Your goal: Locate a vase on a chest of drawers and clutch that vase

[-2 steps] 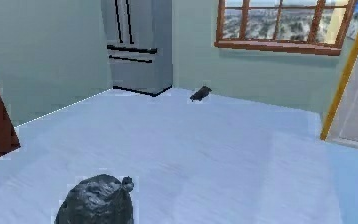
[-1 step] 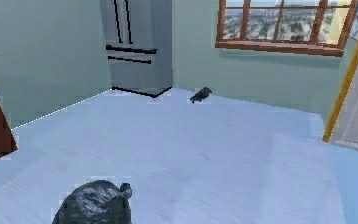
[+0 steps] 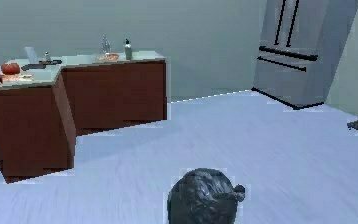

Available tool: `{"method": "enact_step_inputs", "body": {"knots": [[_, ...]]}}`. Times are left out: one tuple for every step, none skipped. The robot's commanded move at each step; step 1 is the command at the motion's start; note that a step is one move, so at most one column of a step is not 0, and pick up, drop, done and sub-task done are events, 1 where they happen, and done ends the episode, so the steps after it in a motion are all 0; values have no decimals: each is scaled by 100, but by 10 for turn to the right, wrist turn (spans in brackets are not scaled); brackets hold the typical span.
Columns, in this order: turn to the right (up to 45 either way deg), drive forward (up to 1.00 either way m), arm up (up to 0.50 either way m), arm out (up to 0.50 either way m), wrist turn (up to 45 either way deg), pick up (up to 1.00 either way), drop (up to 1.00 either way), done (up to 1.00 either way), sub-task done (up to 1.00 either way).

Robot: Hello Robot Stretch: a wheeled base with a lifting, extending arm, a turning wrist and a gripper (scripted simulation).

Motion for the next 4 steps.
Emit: {"method": "enact_step_inputs", "body": {"knots": [[0, 25, 0, 0, 0, 0, 0, 0, 0], [-450, 0, 0, 0, 0, 0, 0, 0, 0], [-450, 0, 0, 0, 0, 0, 0, 0, 0], [-90, 0, 0, 0, 0, 0, 0, 0, 0]]}}
